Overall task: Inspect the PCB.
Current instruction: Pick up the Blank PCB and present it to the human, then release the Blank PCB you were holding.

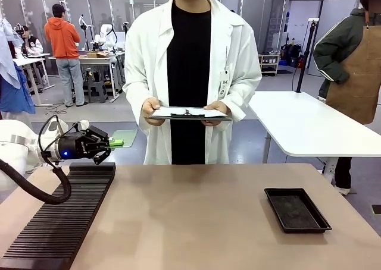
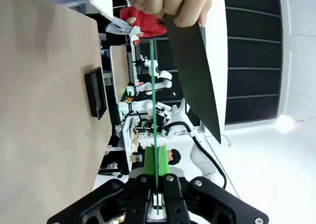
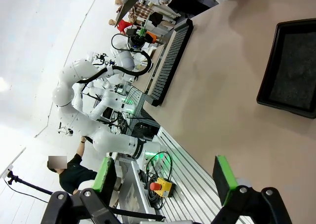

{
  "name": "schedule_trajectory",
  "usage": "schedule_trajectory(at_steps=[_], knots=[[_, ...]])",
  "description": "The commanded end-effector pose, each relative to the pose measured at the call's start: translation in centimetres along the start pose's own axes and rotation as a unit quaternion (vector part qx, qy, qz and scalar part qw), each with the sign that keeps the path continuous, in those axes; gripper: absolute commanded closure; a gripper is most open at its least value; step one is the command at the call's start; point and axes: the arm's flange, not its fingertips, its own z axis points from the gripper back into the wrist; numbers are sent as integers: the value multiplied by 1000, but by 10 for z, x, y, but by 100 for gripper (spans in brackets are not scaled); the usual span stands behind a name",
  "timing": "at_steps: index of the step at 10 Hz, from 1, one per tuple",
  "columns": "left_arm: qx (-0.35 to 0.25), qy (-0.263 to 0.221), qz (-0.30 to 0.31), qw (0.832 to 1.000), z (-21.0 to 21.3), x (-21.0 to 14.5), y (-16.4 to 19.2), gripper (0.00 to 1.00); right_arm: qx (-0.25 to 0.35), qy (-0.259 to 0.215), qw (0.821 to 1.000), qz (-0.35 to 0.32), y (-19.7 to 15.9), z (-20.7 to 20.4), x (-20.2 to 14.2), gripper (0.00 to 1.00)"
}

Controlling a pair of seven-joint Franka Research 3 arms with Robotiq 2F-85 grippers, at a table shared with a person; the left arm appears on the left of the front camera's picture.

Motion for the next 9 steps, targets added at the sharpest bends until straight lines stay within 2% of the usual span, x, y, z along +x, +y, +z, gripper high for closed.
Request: schedule_trajectory(at_steps=[1,9], knots=[[0,0,6,1000,0,-1,-2,97,5,-5,1000,9,-1,1,1,0],[0,0,6,1000,0,-1,-2,97,5,-5,1000,9,-1,1,1,0]])
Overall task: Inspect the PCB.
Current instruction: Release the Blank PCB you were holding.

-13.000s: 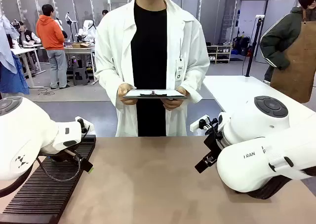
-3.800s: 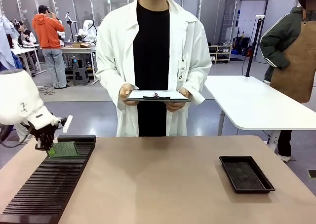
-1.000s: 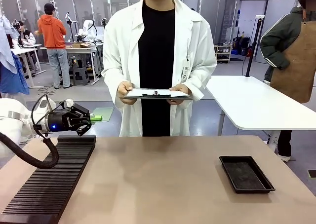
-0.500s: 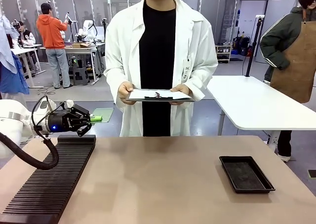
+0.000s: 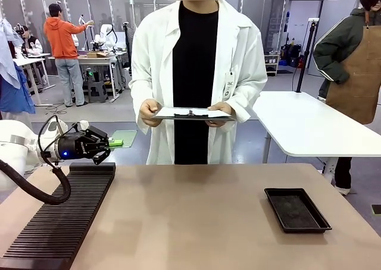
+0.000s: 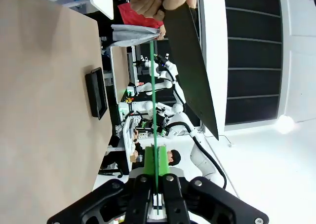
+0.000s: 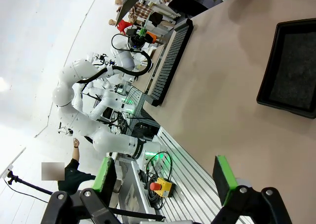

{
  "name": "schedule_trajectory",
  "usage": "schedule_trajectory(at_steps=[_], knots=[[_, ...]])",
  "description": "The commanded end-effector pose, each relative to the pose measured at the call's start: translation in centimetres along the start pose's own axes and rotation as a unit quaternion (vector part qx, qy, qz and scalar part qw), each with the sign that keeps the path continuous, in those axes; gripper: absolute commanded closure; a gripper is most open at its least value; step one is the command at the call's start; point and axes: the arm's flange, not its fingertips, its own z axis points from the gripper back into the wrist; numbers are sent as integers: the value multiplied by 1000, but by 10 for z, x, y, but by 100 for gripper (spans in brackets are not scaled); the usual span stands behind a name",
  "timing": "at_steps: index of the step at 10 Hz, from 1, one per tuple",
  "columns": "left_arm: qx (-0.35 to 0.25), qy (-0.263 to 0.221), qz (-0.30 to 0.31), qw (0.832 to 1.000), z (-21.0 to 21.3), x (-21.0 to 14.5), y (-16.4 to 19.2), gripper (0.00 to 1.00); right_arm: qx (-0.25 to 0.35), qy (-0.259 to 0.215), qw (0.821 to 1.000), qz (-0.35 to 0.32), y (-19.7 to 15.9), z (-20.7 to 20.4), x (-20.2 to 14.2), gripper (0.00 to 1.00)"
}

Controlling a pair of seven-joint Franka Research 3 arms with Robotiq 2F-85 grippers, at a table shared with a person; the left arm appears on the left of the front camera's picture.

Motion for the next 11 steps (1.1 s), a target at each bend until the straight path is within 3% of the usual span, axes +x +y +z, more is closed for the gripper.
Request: schedule_trajectory(at_steps=[1,11], knots=[[0,1,4,1000,-2,-1,-2,97,5,-5,1000,9,-1,1,1,0],[0,1,4,1000,-2,-1,-2,97,5,-5,1000,9,-1,1,1,0]])
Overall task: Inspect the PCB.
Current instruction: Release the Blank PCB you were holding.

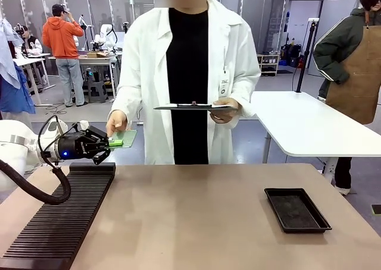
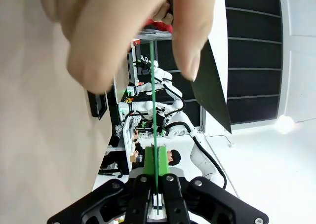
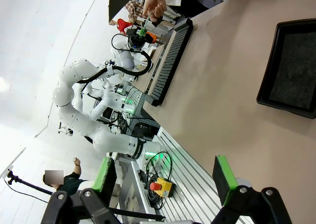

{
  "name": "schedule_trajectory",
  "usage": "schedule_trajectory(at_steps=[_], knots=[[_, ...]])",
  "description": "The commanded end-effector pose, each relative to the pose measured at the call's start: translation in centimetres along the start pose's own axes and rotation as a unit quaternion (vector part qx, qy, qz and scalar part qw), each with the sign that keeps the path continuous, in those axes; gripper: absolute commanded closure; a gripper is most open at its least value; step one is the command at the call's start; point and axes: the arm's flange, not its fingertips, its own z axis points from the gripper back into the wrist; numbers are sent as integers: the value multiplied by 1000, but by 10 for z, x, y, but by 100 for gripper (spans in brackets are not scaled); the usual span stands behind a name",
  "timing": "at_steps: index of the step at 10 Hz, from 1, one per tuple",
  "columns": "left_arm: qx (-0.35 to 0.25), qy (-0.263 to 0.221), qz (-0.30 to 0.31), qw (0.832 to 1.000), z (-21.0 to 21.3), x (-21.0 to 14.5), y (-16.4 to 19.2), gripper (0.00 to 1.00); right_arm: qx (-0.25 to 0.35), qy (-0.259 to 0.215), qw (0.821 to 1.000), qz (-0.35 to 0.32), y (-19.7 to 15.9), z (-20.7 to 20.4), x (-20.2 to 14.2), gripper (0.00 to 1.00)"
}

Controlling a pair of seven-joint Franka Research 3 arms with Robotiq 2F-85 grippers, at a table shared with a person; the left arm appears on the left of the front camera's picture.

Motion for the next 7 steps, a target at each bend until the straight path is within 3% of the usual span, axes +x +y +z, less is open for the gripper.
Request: schedule_trajectory(at_steps=[1,7], knots=[[0,1,4,1000,-2,-1,-2,97,5,-5,1000,9,-1,1,1,0],[0,1,4,1000,-2,-1,-2,97,5,-5,1000,9,-1,1,1,0]])
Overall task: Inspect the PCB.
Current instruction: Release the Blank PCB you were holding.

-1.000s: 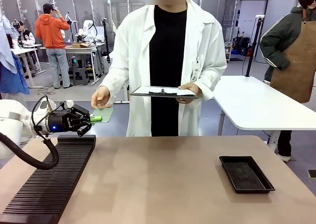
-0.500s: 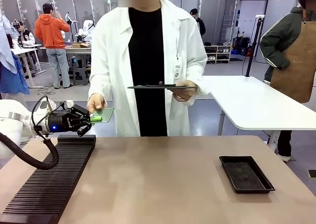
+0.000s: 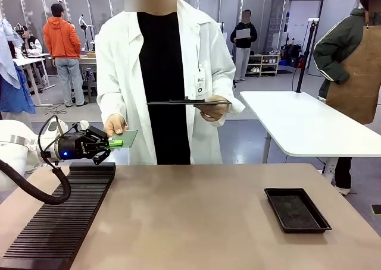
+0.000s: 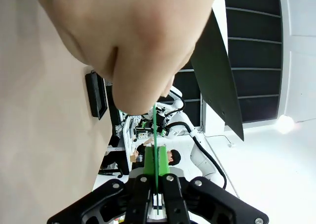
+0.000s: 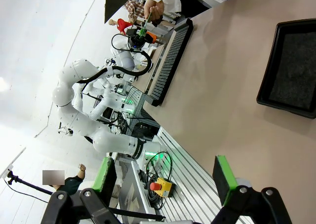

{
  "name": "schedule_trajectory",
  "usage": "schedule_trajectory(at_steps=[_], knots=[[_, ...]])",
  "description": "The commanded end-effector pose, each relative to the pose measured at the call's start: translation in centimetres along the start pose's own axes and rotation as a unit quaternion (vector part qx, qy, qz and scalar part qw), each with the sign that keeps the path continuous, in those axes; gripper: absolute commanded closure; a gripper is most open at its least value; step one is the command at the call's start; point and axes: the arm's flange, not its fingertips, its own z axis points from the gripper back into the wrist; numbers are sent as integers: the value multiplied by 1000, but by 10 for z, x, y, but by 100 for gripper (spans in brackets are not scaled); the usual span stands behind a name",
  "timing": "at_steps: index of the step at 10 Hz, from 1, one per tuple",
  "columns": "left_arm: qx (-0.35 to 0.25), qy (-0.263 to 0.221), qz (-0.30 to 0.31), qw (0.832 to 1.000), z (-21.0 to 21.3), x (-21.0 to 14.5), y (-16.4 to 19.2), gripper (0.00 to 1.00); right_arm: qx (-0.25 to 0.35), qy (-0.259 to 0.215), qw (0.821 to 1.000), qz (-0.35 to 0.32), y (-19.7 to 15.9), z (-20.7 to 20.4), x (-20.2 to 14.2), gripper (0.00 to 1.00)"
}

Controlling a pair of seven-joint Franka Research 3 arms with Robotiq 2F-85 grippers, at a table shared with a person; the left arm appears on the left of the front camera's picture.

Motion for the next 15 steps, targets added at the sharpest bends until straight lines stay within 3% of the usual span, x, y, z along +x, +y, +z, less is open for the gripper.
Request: schedule_trajectory(at_steps=[1,4,5,6,7,8,9,10,11,13,14,15], knots=[[-1,1,4,1000,-2,-1,-2,97,5,-5,1000,9,-1,1,1,0],[0,0,0,1000,0,0,0,97,5,-5,1000,9,-1,1,1,0],[3,-2,-3,1000,1,0,-1,68,5,-5,1000,9,-1,1,1,0],[-1,6,-1,1000,1,-1,-2,69,5,-5,1000,9,-1,1,1,0],[-1,13,2,1000,2,-2,-2,40,5,-5,1000,9,-1,1,1,0],[0,15,3,1000,2,-3,-1,41,5,-5,1000,9,-1,1,1,0],[0,15,3,1000,2,-4,-2,12,5,-5,1000,9,-1,1,1,0],[1,14,2,1000,3,-4,-2,14,5,-5,1000,9,-1,1,1,0],[3,15,2,1000,3,-4,-1,0,5,-5,1000,9,-1,1,1,0],[5,18,2,1000,2,-6,-1,0,5,-5,1000,9,-1,1,1,0],[6,17,1,1000,2,-7,-1,6,5,-5,1000,9,-1,1,1,0],[7,15,0,1000,2,-8,-1,0,5,-5,1000,9,-1,1,1,0]])
